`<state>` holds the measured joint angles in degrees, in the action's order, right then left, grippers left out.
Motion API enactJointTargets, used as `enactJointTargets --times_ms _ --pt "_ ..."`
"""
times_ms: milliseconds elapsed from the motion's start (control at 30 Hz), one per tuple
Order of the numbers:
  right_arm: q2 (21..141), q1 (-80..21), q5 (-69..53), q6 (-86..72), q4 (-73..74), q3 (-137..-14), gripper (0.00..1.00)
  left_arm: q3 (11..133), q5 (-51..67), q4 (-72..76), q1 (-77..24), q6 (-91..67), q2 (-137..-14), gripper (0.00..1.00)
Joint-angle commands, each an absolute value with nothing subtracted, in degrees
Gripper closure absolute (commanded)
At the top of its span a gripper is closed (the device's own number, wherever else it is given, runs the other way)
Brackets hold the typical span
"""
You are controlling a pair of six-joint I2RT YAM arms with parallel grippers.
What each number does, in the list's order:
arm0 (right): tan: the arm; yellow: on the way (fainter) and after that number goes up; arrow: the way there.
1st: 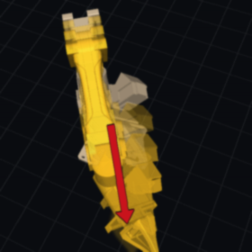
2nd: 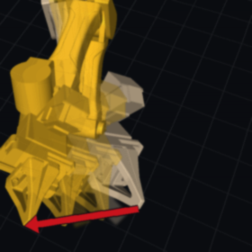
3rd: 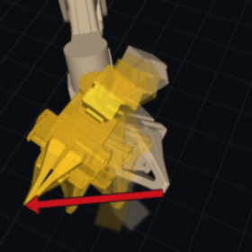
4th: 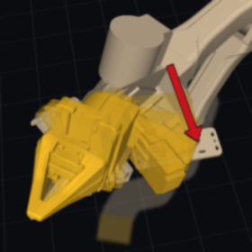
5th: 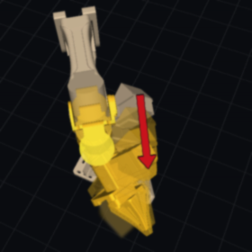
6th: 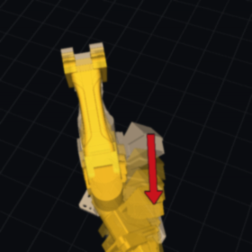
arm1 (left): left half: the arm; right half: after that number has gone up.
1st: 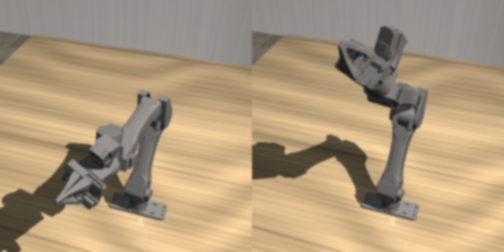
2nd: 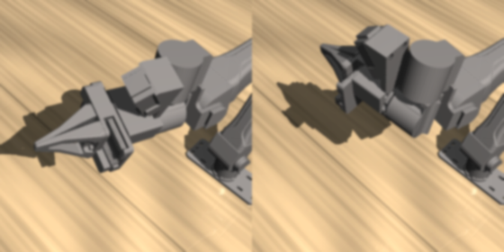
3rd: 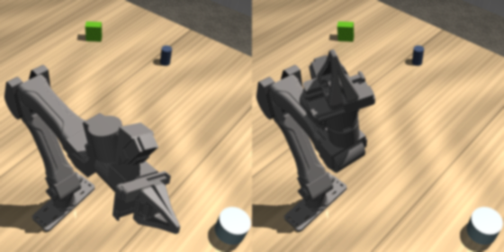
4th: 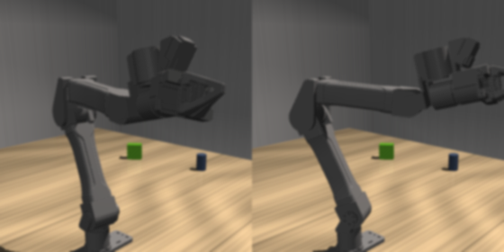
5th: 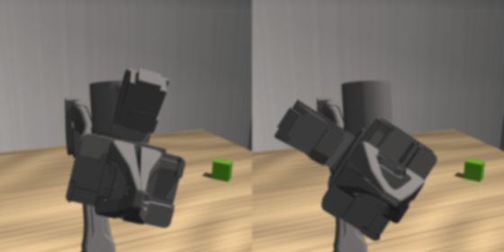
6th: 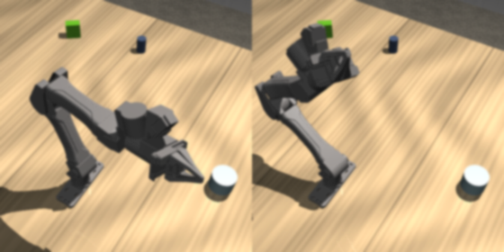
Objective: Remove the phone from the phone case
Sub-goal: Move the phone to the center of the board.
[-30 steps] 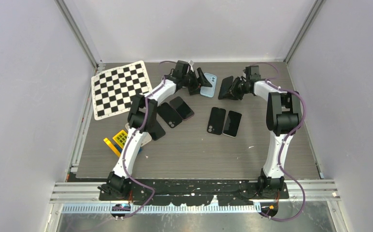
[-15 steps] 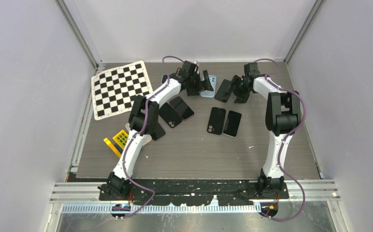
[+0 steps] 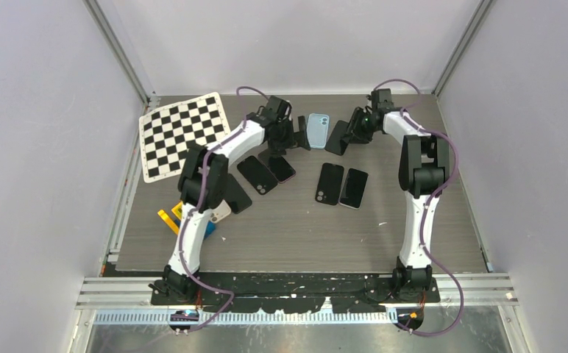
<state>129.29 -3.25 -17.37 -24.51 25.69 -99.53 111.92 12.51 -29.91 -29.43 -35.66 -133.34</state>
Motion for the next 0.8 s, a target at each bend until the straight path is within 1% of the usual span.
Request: enactJointTargets --times_ms 0,167,233,267,367,433,533,633,767 --pt "131.87 -3.44 -25.72 -19.27 24.09 -104.63 0.53 106.05 12.64 -26.85 -27.22 -34.85 -121.85 0.00" --pt "132.70 -3.34 -24.15 -19.76 25.44 -108.67 0.48 100.18 13.01 -24.82 -23.82 -37.22 -116.18 0.00" --pt "132.25 -3.30 -20.33 -20.72 26.22 -109.69 0.43 98.86 12.67 -24.90 -21.85 -38.75 -115.37 0.00" --pt "131.32 -3.27 -18.95 -21.64 26.42 -109.64 0.39 98.69 12.09 -25.63 -20.79 -39.81 -115.36 0.00" --pt "127.72 -3.29 -11.19 -24.27 26.47 -107.78 0.31 98.79 8.61 -27.82 -17.48 -44.41 -116.45 0.00" --pt "124.72 -3.31 -9.19 -25.32 25.92 -105.81 0.30 98.91 6.07 -27.38 -16.45 -46.71 -118.04 0.00" --pt "119.75 -3.40 -9.48 -26.47 24.29 -102.35 0.30 101.14 1.43 -26.55 -16.00 -49.38 -121.96 0.01" --pt "116.44 -3.43 -11.39 -27.77 22.17 -99.76 0.30 103.68 -4.90 -25.86 -15.93 -51.95 -125.62 0.01" --pt "113.03 -3.42 -15.39 -29.63 20.24 -96.05 0.29 105.65 -7.77 -21.30 -15.42 -53.00 -129.41 0.01"
